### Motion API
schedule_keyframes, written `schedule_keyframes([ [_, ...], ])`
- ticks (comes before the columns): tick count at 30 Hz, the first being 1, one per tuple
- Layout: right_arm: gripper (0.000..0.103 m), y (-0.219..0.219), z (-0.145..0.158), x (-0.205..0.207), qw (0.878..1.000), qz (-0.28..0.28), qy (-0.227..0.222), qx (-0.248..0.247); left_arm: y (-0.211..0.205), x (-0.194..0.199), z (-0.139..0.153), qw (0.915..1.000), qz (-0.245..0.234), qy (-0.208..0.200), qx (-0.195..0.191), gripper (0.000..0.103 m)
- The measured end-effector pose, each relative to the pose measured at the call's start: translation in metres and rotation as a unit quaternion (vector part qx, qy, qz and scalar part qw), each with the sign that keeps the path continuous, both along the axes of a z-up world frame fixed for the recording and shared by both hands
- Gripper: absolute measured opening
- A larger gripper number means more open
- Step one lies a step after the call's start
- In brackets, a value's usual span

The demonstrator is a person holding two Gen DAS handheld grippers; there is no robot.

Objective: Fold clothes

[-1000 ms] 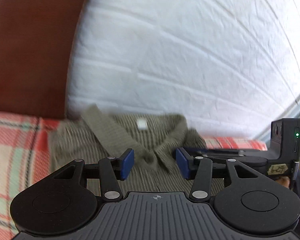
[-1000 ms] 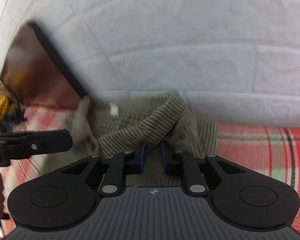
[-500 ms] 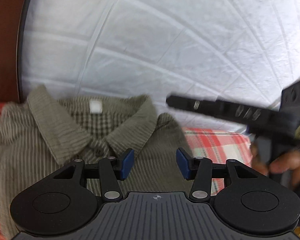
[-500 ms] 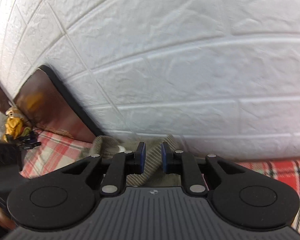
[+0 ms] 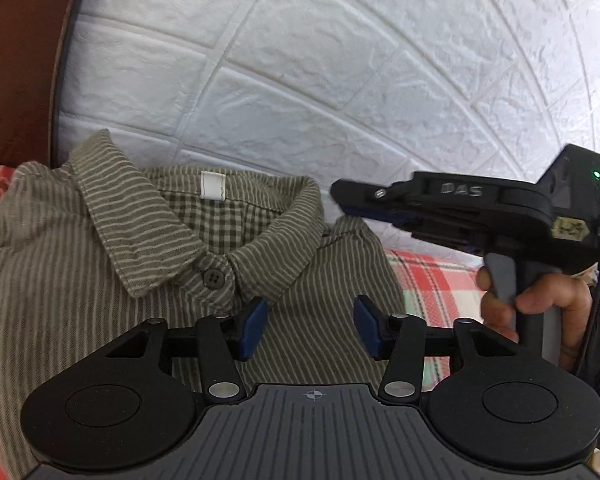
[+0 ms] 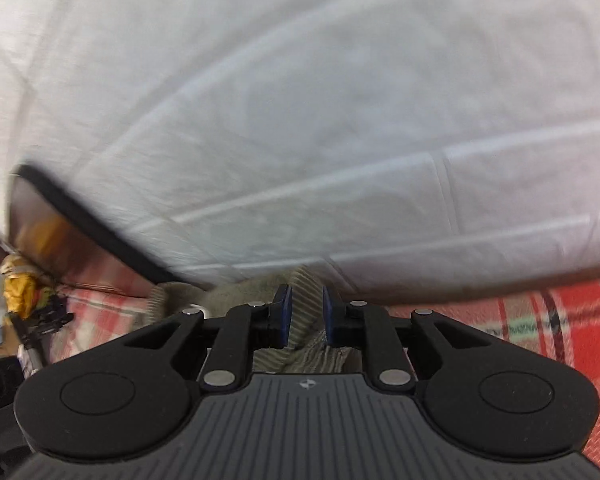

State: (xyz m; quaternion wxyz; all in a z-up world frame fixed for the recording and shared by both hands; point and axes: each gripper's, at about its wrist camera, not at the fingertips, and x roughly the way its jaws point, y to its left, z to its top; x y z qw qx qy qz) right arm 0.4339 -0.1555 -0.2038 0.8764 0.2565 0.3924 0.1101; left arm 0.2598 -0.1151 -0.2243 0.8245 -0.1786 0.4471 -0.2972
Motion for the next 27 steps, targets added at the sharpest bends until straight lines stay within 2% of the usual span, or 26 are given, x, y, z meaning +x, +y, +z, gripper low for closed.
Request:
schedule_keyframes([
  [4, 0.020, -0.007, 0.015, -0.023, 0.999, 0.005, -0.024, 0.026, 0.029, -0.025, 0.015, 0.9993, 0.032, -0.010, -0.017, 0.067],
  [7, 0.020, 0.000, 0.018, -0.051, 0.999, 0.026, -0.031, 0.024, 0.051, -0.046, 0.024, 0.9975, 0.062, -0.016, -0.029, 0.067],
  [10, 0.020, 0.015, 0.010, -0.078, 0.998, 0.046, -0.032, -0.003, 0.060, -0.058, 0.019, 0.9975, 0.066, -0.021, 0.012, 0.067],
  [12, 0.019, 0.019, -0.008, -0.083, 0.999, 0.032, -0.007, -0.029, 0.065, -0.058, 0.003, 0.9969, 0.072, -0.001, 0.033, 0.067],
  [14, 0.016, 0.012, -0.031, -0.079, 0.999, 0.000, 0.034, -0.030, 0.072, -0.056, -0.013, 0.9959, 0.084, 0.014, 0.031, 0.065],
  [15, 0.022, 0.009, -0.036, -0.078, 0.999, -0.010, 0.045, -0.024, 0.073, -0.055, -0.013, 0.9956, 0.089, 0.017, 0.025, 0.065],
  [17, 0.023, 0.006, -0.029, -0.083, 0.999, -0.019, 0.034, -0.009, 0.075, -0.057, -0.001, 0.9948, 0.099, 0.017, 0.018, 0.065],
  [19, 0.023, 0.005, -0.012, -0.094, 1.000, -0.021, 0.007, 0.003, 0.078, -0.064, 0.014, 0.9949, 0.099, -0.010, 0.013, 0.068],
  [22, 0.023, 0.009, 0.005, -0.110, 1.000, 0.002, -0.019, 0.020, 0.081, -0.074, 0.025, 0.9942, 0.099, -0.028, 0.029, 0.071],
  [23, 0.023, 0.011, 0.007, -0.114, 0.999, 0.013, -0.023, 0.024, 0.082, -0.074, 0.020, 0.9944, 0.097, -0.021, 0.036, 0.071],
  [25, 0.023, 0.022, -0.001, -0.116, 0.999, 0.036, -0.006, 0.023, 0.084, -0.074, 0.009, 0.9938, 0.097, -0.005, 0.052, 0.071],
  [27, 0.021, 0.028, -0.020, -0.116, 0.999, 0.035, 0.032, 0.004, 0.087, -0.076, -0.004, 0.9932, 0.102, 0.011, 0.055, 0.070],
])
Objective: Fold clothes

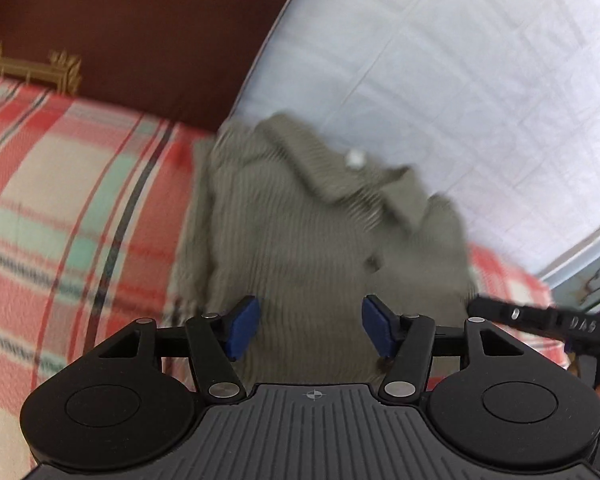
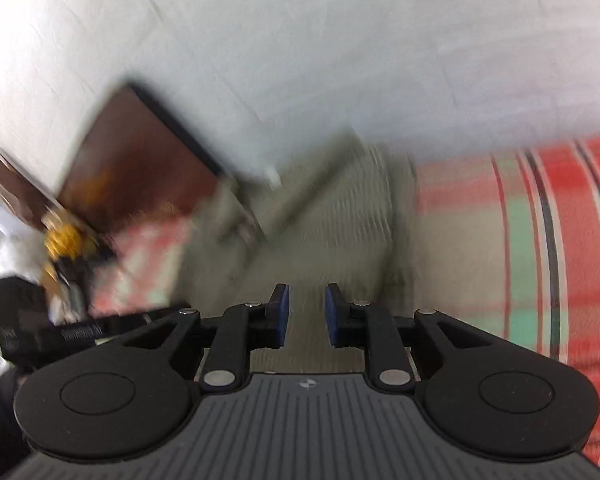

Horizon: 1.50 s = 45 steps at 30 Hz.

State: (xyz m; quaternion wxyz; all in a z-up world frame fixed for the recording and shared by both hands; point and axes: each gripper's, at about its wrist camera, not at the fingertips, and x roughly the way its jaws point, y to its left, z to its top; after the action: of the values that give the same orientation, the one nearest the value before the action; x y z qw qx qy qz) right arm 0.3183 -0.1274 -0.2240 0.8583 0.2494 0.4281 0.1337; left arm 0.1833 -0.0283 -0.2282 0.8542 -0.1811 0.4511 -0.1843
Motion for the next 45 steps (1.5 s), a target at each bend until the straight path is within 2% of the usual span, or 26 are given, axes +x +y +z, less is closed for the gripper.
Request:
schedule_keyframes([
  [2, 0.019, -0.004, -0.020, 0.000, 0.999, -0.020, 0.040, -0.005, 0.003, -0.002, -0.004, 0.9999, 0.006, 0.008, -0.004, 0.069],
  [5, 0.025, -0.013, -0.007, -0.014, 0.999, -0.028, 0.003, 0.024, 0.011, -0.014, 0.013, 0.9998, 0.006, -0.019, -0.008, 0.071],
  [7, 0.039, -0.019, 0.001, -0.021, 0.999, -0.030, -0.008, 0.027, 0.023, -0.020, 0.016, 0.9992, 0.025, -0.030, 0.004, 0.074],
  [8, 0.041, -0.020, 0.002, -0.022, 0.999, -0.032, -0.006, 0.020, 0.030, -0.021, 0.013, 0.9990, 0.036, -0.025, 0.006, 0.074],
  [11, 0.041, -0.021, -0.006, -0.022, 0.999, -0.037, 0.010, 0.003, 0.044, -0.016, -0.004, 0.9976, 0.068, 0.010, 0.002, 0.072],
  [14, 0.038, -0.013, -0.016, -0.018, 0.999, -0.034, 0.023, -0.010, 0.037, -0.008, -0.018, 0.9982, 0.055, 0.017, 0.017, 0.069],
  [16, 0.027, -0.008, -0.025, -0.015, 0.999, -0.033, 0.035, -0.016, 0.031, -0.006, -0.026, 0.9982, 0.046, 0.019, 0.033, 0.057],
  [18, 0.027, -0.005, -0.031, -0.012, 0.998, -0.032, 0.039, -0.024, 0.026, -0.006, -0.032, 0.9981, 0.038, 0.012, 0.047, 0.057],
  [23, 0.026, -0.004, -0.029, -0.012, 0.998, -0.020, 0.028, -0.044, 0.025, -0.007, -0.025, 0.9975, 0.034, 0.008, 0.060, 0.058],
  [24, 0.030, -0.003, -0.023, -0.014, 0.998, -0.022, 0.021, -0.050, 0.026, -0.008, -0.019, 0.9973, 0.038, 0.005, 0.062, 0.060],
  [27, 0.030, -0.001, -0.001, -0.022, 0.998, -0.026, -0.013, -0.047, 0.023, -0.016, 0.009, 0.9972, 0.035, -0.040, 0.053, 0.058],
  [31, 0.030, 0.014, 0.013, -0.015, 0.998, -0.008, -0.042, -0.040, 0.011, -0.011, 0.030, 0.9973, 0.015, -0.068, 0.023, 0.057],
  [34, 0.030, 0.023, 0.011, -0.004, 0.998, 0.002, -0.041, -0.044, -0.002, -0.005, 0.025, 0.9965, -0.001, -0.071, 0.044, 0.057],
  [37, 0.028, 0.024, -0.006, 0.006, 0.999, 0.002, -0.016, -0.051, -0.003, 0.003, 0.001, 0.9975, -0.005, -0.035, 0.061, 0.055],
  [39, 0.025, 0.022, -0.018, 0.011, 0.999, -0.003, 0.001, -0.052, -0.001, 0.005, -0.008, 0.9979, -0.003, -0.025, 0.060, 0.051],
  [41, 0.025, 0.021, -0.018, 0.013, 0.999, -0.006, 0.004, -0.047, 0.000, 0.006, -0.010, 0.9981, 0.000, -0.023, 0.057, 0.052],
  [44, 0.032, 0.025, -0.009, 0.015, 0.998, 0.003, 0.015, -0.058, -0.004, 0.008, -0.004, 0.9982, 0.003, -0.012, 0.058, 0.060],
  [45, 0.044, 0.025, -0.001, 0.011, 0.998, 0.001, 0.015, -0.057, -0.005, 0.005, 0.000, 0.9983, 0.005, -0.007, 0.057, 0.067],
])
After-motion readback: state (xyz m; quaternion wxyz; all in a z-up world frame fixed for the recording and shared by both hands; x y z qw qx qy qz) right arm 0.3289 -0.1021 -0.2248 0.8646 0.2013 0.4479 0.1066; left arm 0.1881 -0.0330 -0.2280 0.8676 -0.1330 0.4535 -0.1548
